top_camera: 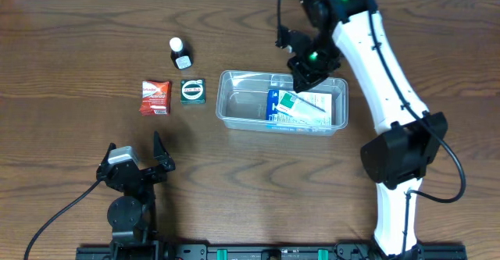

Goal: Pack container
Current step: 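Carry the Panadol box over the container and lower it inside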

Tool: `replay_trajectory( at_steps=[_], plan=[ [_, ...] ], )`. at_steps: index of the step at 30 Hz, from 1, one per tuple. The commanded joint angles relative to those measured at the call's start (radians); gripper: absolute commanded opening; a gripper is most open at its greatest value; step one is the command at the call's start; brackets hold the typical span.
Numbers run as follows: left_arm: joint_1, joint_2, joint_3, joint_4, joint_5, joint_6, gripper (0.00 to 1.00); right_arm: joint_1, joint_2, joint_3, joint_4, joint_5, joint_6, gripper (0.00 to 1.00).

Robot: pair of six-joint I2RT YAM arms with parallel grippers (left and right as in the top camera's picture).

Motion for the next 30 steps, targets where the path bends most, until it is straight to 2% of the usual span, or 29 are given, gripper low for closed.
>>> replay_trajectory(
  at_steps=[1, 8, 11, 13, 18, 23, 30],
  plan=[
    [0.004, -0.001, -0.023, -0.034, -0.023, -0.006, 0.98, 0.04, -0.024, 0.011, -0.002, 0.151, 0.155, 0.02],
    [0.004, -0.001, -0.023, -0.034, -0.023, -0.006, 0.98, 0.126, -0.165, -0.003, -0.002, 0.44, 0.395, 0.05],
    [0.004, -0.001, -0.023, -0.034, -0.023, -0.005, 0.98, 0.17, -0.236, -0.06, -0.002, 0.621, 0.535, 0.06],
    [0.004, -0.001, -0.023, -0.034, -0.023, -0.005, 0.98, 0.19, -0.262, -0.122, 0.011, 0.675, 0.58, 0.06],
    [0.004, -0.001, -0.023, -0.034, -0.023, -0.005, 0.98, 0.19, -0.271, -0.352, 0.179, 0.59, 0.547, 0.07],
    [0.004, -0.001, -0.023, -0.034, -0.023, -0.005, 0.98, 0.152, -0.271, -0.571, 0.417, 0.35, 0.446, 0.06],
    [0.004, -0.001, -0.023, -0.034, -0.023, -0.005, 0.98, 0.09, -0.271, -0.677, 0.512, 0.215, 0.378, 0.06]
  ],
)
